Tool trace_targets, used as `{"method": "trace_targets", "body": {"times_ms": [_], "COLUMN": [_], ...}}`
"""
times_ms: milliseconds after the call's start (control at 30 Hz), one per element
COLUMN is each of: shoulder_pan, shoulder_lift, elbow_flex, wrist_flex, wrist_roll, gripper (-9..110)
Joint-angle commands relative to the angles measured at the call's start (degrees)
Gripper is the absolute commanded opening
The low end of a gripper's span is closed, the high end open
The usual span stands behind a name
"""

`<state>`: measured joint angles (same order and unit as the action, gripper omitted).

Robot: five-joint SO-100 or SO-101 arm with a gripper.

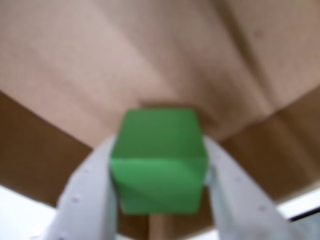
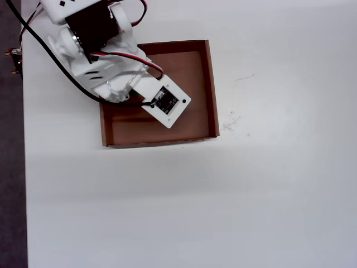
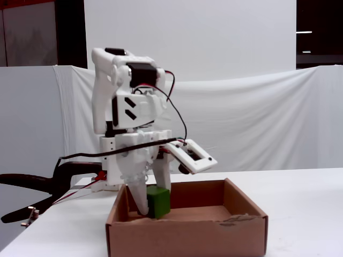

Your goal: Grasp a green cube and put it in a box.

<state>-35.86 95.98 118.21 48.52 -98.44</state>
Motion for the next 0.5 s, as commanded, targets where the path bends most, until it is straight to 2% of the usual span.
{"method": "trace_targets", "body": {"times_ms": [0,467], "shoulder_pan": [-0.2,-0.1], "shoulder_lift": [2.9,3.1], "elbow_flex": [0.3,0.4], "wrist_flex": [-1.4,-1.6], "wrist_roll": [0.1,0.1], "gripper": [14,18]}}
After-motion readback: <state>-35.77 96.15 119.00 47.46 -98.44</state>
